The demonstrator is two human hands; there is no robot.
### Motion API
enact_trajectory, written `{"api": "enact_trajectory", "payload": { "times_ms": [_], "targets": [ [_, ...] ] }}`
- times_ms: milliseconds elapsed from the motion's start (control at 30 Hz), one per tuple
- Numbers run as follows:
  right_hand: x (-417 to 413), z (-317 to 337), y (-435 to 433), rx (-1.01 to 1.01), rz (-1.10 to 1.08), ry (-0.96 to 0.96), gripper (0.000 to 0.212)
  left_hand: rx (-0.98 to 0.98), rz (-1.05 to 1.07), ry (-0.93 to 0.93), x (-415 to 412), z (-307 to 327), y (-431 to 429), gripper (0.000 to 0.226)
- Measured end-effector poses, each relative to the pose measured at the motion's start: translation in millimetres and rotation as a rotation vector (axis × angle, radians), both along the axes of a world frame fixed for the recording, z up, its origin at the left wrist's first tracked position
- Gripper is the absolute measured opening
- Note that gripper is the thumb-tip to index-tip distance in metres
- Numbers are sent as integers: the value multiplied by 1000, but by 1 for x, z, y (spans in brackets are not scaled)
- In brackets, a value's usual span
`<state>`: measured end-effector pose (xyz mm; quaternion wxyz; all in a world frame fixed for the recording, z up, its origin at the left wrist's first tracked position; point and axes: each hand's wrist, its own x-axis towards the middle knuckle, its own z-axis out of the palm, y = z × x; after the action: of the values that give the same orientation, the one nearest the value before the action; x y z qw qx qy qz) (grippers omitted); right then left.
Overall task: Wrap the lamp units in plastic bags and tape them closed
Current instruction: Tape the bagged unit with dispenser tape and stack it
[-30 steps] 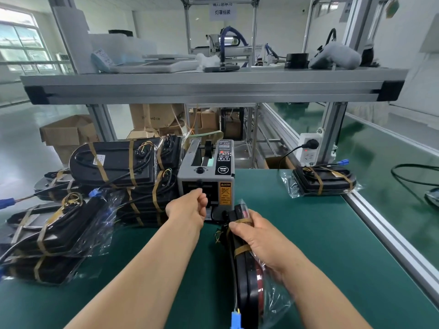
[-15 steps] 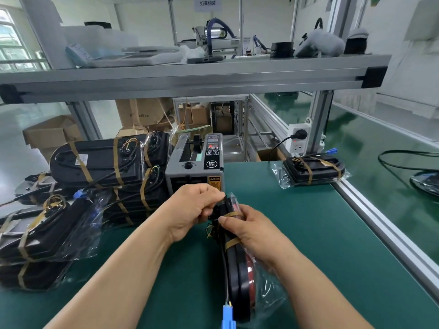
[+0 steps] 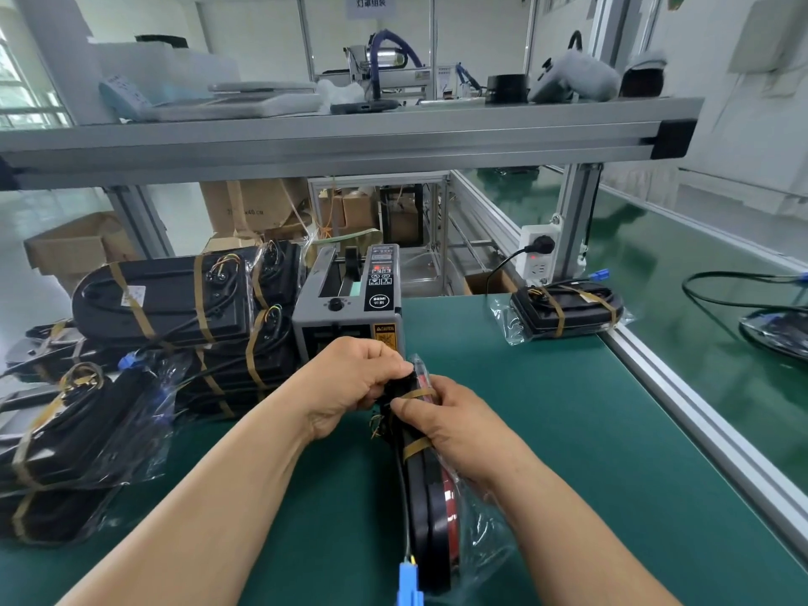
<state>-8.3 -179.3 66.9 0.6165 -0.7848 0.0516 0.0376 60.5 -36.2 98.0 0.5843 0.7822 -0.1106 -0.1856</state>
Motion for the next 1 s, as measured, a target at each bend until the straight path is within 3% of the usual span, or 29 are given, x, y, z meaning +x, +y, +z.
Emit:
{"api": "enact_trajectory", "payload": {
  "times_ms": [600,733,1000],
  "targets": [
    [1,0,0,-18,5,-19,25,-31,52,-26,-1,-5,-4,24],
    [1,1,2,12,9,-20,44,-43,69,-76,0,-7,-6,24],
    [2,-2,1,0,8,-19,44,97,139,-253,0,-13,-4,13]
  ]
}}
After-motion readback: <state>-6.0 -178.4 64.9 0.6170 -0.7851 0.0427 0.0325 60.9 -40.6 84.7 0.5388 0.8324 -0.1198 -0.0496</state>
